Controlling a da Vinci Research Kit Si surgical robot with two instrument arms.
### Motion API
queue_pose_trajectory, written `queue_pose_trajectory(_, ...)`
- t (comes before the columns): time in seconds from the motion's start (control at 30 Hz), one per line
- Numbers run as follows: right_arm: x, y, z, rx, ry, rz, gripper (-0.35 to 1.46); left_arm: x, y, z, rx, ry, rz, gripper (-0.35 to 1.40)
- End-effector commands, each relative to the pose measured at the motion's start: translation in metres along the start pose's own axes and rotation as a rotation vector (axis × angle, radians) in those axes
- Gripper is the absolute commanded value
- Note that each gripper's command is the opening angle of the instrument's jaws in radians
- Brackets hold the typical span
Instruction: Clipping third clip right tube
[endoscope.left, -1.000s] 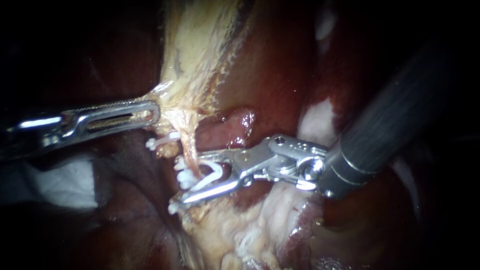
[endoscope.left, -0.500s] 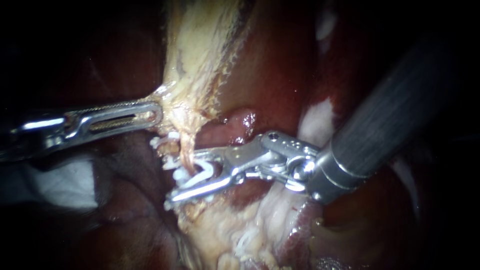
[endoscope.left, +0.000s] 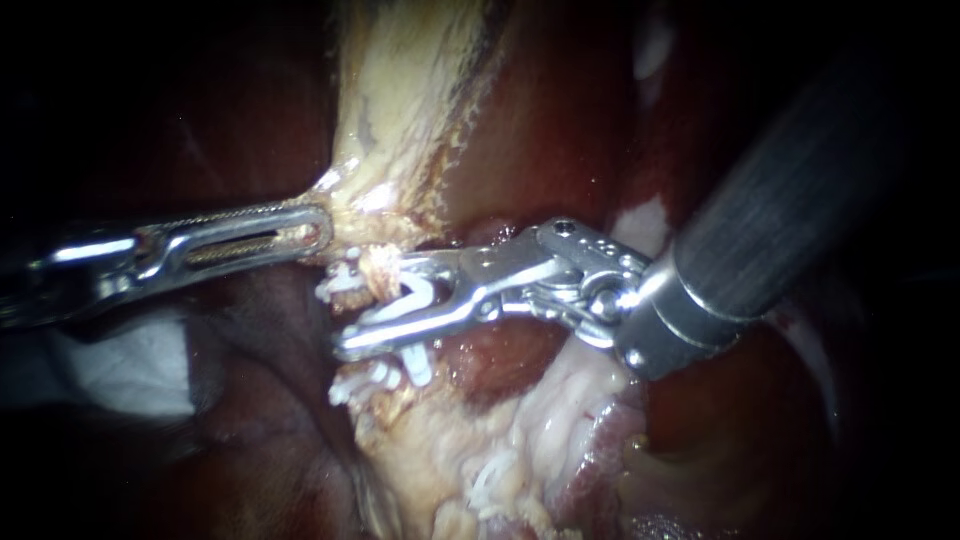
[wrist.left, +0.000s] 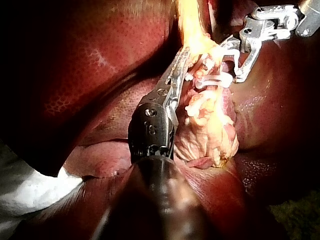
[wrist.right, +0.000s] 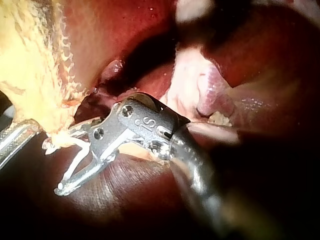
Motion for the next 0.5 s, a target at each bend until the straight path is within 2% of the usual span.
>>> queue_pose_trajectory(0.03,-0.0001,0.0,0.0001,-0.002,0.002,0.02,0.46,0.0,0.0,0.0,0.0,0.0,0.0,-0.35)
queue_pose_trajectory(0.1,0.0,0.0001,0.0001,-0.023,0.011,0.056,0.39,0.0,0.0,0.0,0.0,0.0,0.0,-0.35)
queue_pose_trajectory(0.13,0.0,0.0002,0.0,-0.032,0.014,0.056,0.3,0.0,0.0,0.0,-0.001,0.0,0.0,-0.35)
queue_pose_trajectory(0.17,0.0,0.0002,-0.0001,-0.035,0.018,0.056,0.13,0.0,-0.0001,0.0,-0.001,0.0,0.0,-0.35)
queue_pose_trajectory(0.2,0.0,0.0001,-0.0004,-0.04,0.007,0.062,-0.15,0.0,-0.0001,0.0,-0.001,0.0,0.0,-0.35)
queue_pose_trajectory(0.23,0.0,0.0001,-0.0006,-0.058,-0.006,0.064,-0.35,0.0,-0.0001,-0.0001,-0.001,0.0,0.0,-0.35)
queue_pose_trajectory(0.3,0.0002,0.0001,-0.0012,-0.103,-0.048,0.066,-0.35,0.0,-0.0001,-0.0001,-0.001,0.0,0.0,-0.35)
queue_pose_trajectory(0.33,0.0002,0.0001,-0.0014,-0.11,-0.055,0.068,-0.35,0.0,-0.0001,-0.0001,-0.001,0.0,0.0,-0.35)
queue_pose_trajectory(0.5,0.0001,0.0005,-0.0024,-0.132,-0.051,0.082,-0.35,0.0,-0.0001,-0.0001,-0.001,0.0,0.0,-0.35)
